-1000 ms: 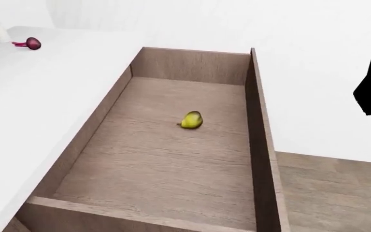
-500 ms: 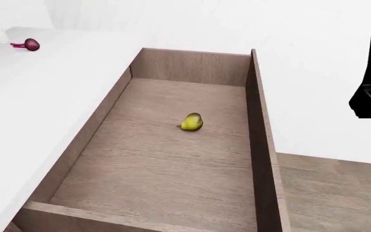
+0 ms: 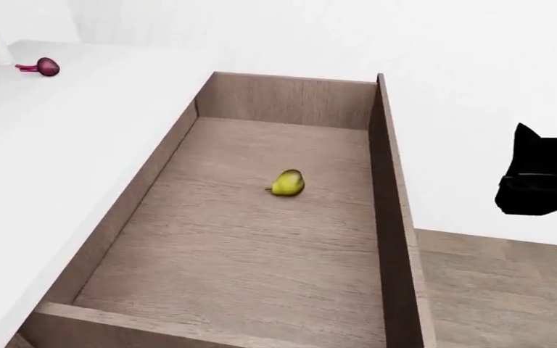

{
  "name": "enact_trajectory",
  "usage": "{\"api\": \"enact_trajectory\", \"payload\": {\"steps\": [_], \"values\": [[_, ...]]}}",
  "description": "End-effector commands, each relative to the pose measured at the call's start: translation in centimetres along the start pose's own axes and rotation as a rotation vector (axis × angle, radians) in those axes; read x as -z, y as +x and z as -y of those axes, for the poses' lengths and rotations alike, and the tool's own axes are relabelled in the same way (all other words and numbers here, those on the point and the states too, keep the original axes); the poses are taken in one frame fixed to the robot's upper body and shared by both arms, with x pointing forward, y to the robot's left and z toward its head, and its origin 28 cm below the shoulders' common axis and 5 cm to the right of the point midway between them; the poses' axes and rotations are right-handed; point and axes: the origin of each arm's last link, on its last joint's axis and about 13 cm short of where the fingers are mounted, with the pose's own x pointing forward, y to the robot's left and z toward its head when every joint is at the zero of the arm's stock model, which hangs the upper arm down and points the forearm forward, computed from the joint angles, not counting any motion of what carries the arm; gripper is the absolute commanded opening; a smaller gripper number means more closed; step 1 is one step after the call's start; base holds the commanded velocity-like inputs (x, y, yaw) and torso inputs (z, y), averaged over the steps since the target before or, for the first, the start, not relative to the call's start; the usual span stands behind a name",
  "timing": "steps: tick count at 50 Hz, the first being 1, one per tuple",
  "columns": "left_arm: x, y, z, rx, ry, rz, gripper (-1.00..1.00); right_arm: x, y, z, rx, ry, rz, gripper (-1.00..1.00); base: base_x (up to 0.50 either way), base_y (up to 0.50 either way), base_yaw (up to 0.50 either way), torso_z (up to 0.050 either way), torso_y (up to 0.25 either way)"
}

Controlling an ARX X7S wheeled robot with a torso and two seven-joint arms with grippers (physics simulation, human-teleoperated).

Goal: Close the right drawer.

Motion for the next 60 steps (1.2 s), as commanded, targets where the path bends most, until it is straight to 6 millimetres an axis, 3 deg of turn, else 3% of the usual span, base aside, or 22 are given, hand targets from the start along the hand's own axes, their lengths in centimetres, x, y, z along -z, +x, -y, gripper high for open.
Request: {"api": "enact_trajectory", "payload": {"steps": [1, 18, 24, 28, 35, 45, 60], "values": [[0.1, 0.0, 0.0, 0.001, 0.0, 0.0, 1.0, 2.0, 1.3, 1.2, 0.02, 0.005, -0.107, 1.0, 0.0, 0.0, 0.0, 0.0, 0.0], [0.1, 0.0, 0.1, 0.007, 0.002, -0.002, 1.0, 4.6, 3.0, 2.7, 0.102, 0.005, -0.187, 1.0, 0.0, 0.0, 0.0, 0.0, 0.0], [0.1, 0.1, 0.0, 0.003, -0.001, -0.003, 1.0, 5.5, 3.7, 3.3, 0.104, 0.191, -0.221, 1.0, 0.0, 0.0, 0.0, 0.0, 0.0], [0.1, 0.1, 0.1, 0.004, 0.0, -0.004, 1.0, 6.5, 4.6, 3.4, 0.099, 0.105, -0.293, 1.0, 0.0, 0.0, 0.0, 0.0, 0.0], [0.1, 0.0, 0.1, 0.003, 0.001, -0.003, 1.0, 8.0, 5.9, 4.0, 0.112, 0.123, -0.321, 1.0, 0.0, 0.0, 0.0, 0.0, 0.0], [0.3, 0.0, 0.2, 0.007, 0.006, -0.005, 1.0, 11.0, 6.6, 5.0, 0.161, 0.11, -0.368, 1.0, 0.0, 0.0, 0.0, 0.0, 0.0], [0.4, 0.0, 0.3, 0.01, 0.011, -0.007, 1.0, 14.1, 7.4, 4.9, 0.14, 0.082, -0.421, 1.0, 0.0, 0.0, 0.0, 0.0, 0.0]]}}
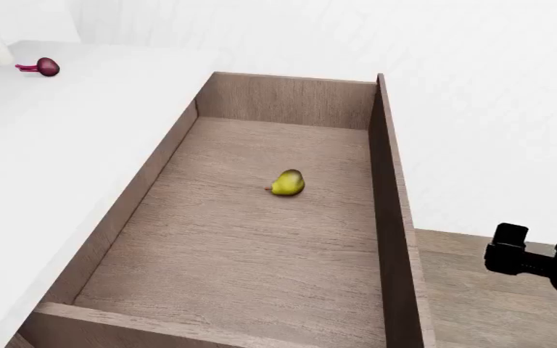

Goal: Close the right drawer.

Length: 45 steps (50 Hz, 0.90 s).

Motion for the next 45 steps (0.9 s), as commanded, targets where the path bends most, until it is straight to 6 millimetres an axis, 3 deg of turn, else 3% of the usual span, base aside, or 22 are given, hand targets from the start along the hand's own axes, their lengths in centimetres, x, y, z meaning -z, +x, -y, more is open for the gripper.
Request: {"api": "enact_trajectory", "payload": {"steps": [1, 17, 26, 45], "values": [[0.1, 0.0, 0.1, 0.004, 0.003, -0.002, 1.0, 2.4, 1.6, 0.2, 0.001, -0.024, -0.046, 1.0, 0.0, 0.0, 0.0, 0.0, 0.0], [0.2, -0.1, 0.2, 0.009, 0.006, -0.004, 1.0, 4.9, 3.0, 0.5, 0.01, -0.029, -0.098, 1.0, 0.0, 0.0, 0.0, 0.0, 0.0], [0.1, 0.0, 0.1, 0.001, 0.003, -0.003, 1.0, 4.5, 3.7, -0.5, -0.055, -0.067, -0.072, 1.0, 0.0, 0.0, 0.0, 0.0, 0.0], [0.2, -0.1, 0.2, 0.0, 0.009, -0.005, 1.0, 5.3, 6.3, -0.6, -0.026, -0.053, -0.146, 1.0, 0.0, 0.0, 0.0, 0.0, 0.0]]}}
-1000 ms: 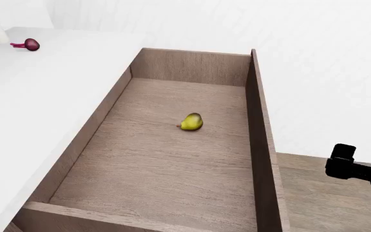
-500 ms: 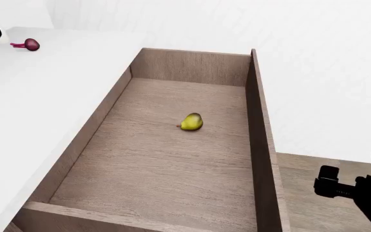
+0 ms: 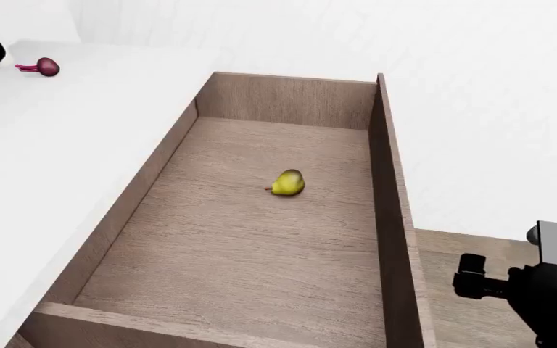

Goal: Close the right drawer.

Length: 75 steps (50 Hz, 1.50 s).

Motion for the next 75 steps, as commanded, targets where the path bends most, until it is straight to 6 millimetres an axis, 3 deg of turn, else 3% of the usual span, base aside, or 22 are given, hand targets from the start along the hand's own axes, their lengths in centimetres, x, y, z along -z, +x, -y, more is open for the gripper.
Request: {"api": "enact_trajectory", "payload": {"steps": [1, 13, 75], "values": [[0.0, 0.0, 0.0, -0.003, 0.001, 0.001, 1.0, 0.0, 1.4, -0.3, 0.009, 0.011, -0.028, 1.0, 0.0, 0.0, 0.0, 0.0, 0.0], [-0.1, -0.1, 0.0, -0.002, 0.003, 0.003, 1.0, -0.1, 2.2, -0.5, 0.01, 0.011, -0.032, 1.0, 0.0, 0.0, 0.0, 0.0, 0.0], [-0.1, -0.2, 0.0, 0.0, 0.005, 0.006, 1.0, -0.8, 3.8, -6.8, -0.142, -0.067, -0.013, 1.0, 0.0, 0.0, 0.0, 0.0, 0.0]]}}
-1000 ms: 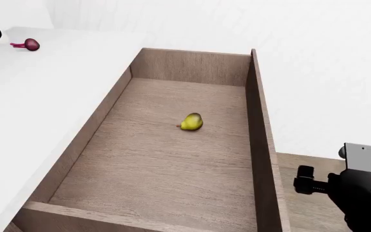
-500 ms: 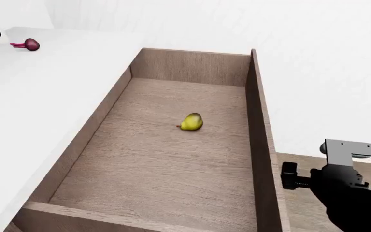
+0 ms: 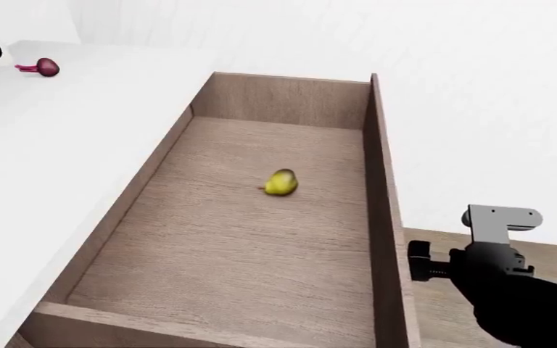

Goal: Close the right drawer.

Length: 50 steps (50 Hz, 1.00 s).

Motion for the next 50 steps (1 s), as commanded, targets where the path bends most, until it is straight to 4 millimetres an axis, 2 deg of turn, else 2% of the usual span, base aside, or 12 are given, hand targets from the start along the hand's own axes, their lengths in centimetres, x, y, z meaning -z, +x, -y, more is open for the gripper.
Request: {"api": "enact_trajectory", "payload": {"steps": [1, 19, 50], "values": [[0.0, 0.0, 0.0, -0.001, 0.0, 0.0, 1.0, -0.6, 0.4, -2.0, -0.055, -0.014, 0.014, 1.0, 0.0, 0.0, 0.0, 0.0, 0.0], [0.0, -0.1, 0.1, 0.005, 0.002, 0.0, 1.0, -1.5, 0.6, -4.7, -0.119, -0.051, 0.041, 1.0, 0.0, 0.0, 0.0, 0.0, 0.0], [-0.1, -0.1, 0.0, 0.007, -0.005, 0.001, 1.0, -1.9, 1.1, -9.1, -0.218, -0.074, 0.046, 1.0, 0.0, 0.0, 0.0, 0.0, 0.0]]}}
